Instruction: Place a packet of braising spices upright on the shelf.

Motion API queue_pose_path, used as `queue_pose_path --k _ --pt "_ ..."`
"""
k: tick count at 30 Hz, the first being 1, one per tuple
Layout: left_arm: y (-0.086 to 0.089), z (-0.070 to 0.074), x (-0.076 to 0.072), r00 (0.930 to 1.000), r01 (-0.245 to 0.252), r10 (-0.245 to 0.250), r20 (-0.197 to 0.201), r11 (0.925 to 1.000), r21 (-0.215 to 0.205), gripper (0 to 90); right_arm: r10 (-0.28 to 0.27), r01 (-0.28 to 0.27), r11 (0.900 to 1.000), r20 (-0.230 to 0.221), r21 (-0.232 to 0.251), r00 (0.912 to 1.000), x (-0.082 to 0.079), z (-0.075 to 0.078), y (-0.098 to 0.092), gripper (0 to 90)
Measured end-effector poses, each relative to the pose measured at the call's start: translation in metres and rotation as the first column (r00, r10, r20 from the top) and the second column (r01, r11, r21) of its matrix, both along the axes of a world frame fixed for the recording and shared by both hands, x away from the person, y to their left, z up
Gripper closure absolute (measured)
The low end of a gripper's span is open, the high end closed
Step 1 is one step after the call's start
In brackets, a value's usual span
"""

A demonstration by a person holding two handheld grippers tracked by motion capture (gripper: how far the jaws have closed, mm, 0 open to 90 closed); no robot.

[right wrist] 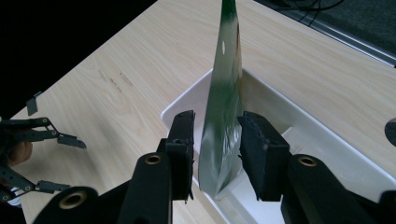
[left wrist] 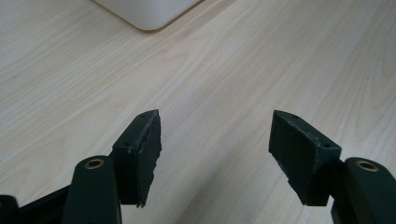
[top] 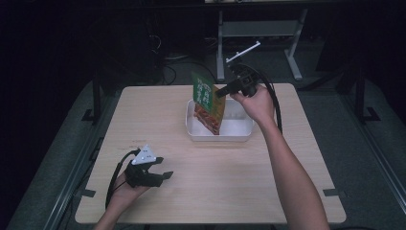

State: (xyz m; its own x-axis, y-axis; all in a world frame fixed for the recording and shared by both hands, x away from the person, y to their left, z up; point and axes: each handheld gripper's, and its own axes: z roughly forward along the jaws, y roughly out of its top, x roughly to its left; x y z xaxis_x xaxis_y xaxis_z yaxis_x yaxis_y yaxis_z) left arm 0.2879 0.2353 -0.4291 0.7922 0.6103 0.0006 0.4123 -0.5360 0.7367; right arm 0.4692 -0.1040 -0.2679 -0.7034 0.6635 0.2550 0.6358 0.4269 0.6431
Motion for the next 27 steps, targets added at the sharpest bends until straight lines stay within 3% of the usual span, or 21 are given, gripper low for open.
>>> queue_pose_path --k 27 --pt "0.001 0.000 0.001 1.0000 -0.005 0.005 -0.005 1.0000 0.006 30.8 0.003 -0.003 0.999 -0.004 0.048 1.0000 -0.027 -0.004 -0.036 55.2"
